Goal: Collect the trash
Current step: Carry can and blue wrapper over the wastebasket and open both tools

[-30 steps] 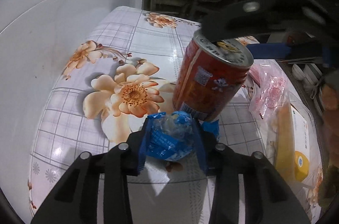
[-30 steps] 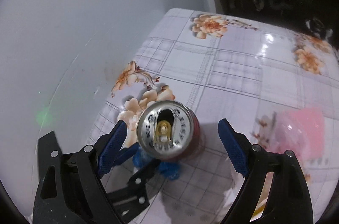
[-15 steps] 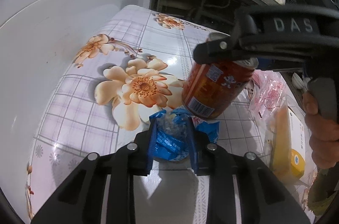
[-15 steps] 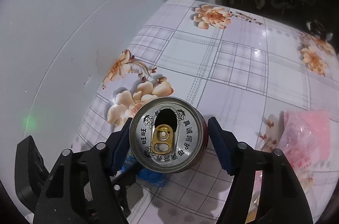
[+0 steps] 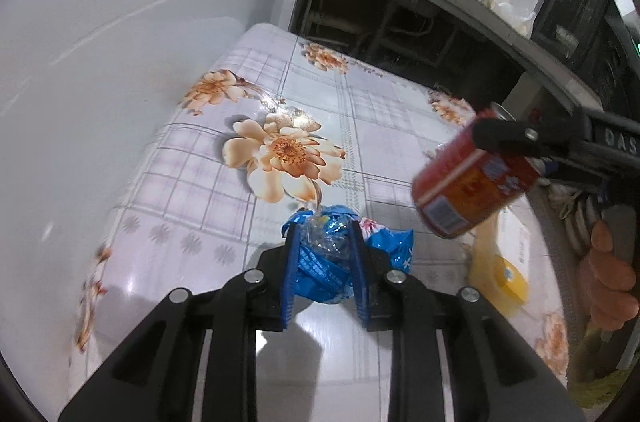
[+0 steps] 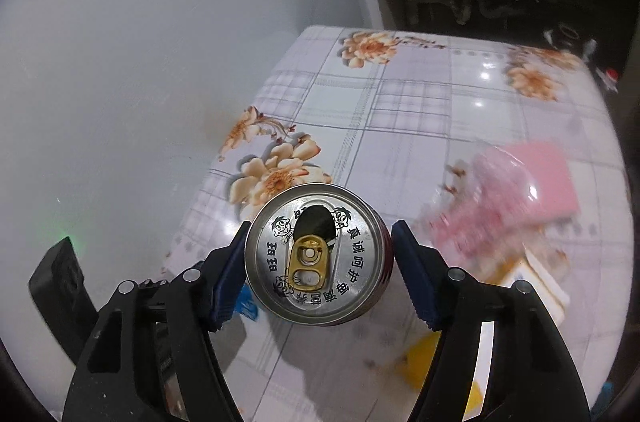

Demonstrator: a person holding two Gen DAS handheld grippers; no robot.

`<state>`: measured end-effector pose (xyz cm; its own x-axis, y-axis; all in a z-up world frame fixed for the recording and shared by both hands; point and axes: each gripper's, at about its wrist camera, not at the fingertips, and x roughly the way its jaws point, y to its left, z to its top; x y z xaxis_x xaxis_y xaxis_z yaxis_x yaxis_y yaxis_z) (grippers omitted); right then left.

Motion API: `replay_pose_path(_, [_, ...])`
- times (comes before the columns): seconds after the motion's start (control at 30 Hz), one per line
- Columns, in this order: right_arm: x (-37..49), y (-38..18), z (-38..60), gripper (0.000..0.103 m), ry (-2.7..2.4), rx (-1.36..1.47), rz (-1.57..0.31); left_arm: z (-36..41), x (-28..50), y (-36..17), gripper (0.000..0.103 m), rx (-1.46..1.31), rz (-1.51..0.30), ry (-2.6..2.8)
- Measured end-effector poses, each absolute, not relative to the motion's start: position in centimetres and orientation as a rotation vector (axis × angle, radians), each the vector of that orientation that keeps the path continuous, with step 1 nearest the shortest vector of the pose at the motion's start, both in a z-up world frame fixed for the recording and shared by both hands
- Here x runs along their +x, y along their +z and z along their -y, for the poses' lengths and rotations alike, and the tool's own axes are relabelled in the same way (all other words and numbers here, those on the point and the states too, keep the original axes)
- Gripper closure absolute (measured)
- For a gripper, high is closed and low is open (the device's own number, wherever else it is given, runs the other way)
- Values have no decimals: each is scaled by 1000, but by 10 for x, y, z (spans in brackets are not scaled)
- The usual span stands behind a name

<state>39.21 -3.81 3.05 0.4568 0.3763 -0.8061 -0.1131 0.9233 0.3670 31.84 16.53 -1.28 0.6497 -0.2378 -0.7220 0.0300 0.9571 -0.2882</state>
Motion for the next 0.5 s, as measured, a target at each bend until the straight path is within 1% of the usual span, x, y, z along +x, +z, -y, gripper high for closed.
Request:
replay_pose_path(0.23, [331, 63, 63, 38, 308, 363, -970, -176, 285, 16, 81, -282, -805, -169])
replay_pose_path(0.5, [266, 85, 97, 38, 262, 429, -883, -149, 258, 50, 81, -247, -749, -265])
